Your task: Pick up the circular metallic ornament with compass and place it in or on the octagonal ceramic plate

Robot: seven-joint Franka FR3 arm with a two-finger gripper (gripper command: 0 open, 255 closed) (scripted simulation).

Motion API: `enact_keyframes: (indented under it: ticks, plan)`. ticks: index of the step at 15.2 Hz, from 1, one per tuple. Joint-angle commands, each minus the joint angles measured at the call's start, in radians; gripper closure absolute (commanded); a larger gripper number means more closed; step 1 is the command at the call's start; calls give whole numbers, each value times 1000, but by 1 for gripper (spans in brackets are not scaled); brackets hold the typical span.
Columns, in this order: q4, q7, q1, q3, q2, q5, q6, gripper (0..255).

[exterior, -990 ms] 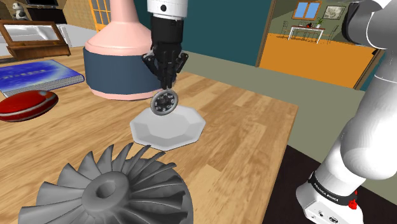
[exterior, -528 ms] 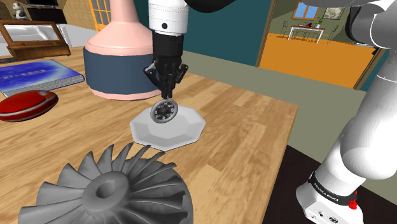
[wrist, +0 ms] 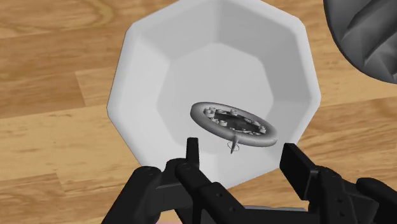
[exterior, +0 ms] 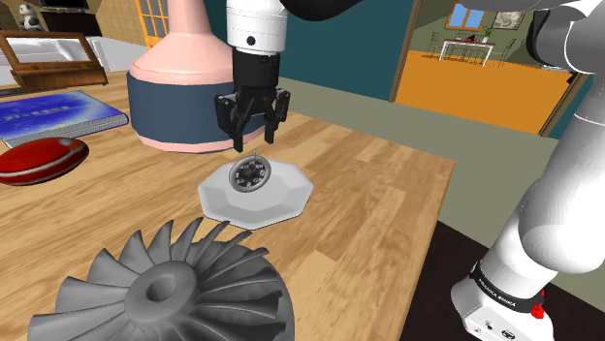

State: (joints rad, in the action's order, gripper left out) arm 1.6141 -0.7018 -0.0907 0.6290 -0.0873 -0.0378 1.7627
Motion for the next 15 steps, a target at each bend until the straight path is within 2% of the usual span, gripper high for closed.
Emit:
enact_keyframes:
  ticks: [1, 4, 8, 15]
  plan:
    - [0, 0, 0, 0, 0, 0, 0, 0]
    - [0, 0, 0, 0, 0, 0, 0, 0]
    - [-148, -6, -8, 4, -18, -11, -133, 0]
    - [-148, -6, -8, 4, -18, -11, -133, 0]
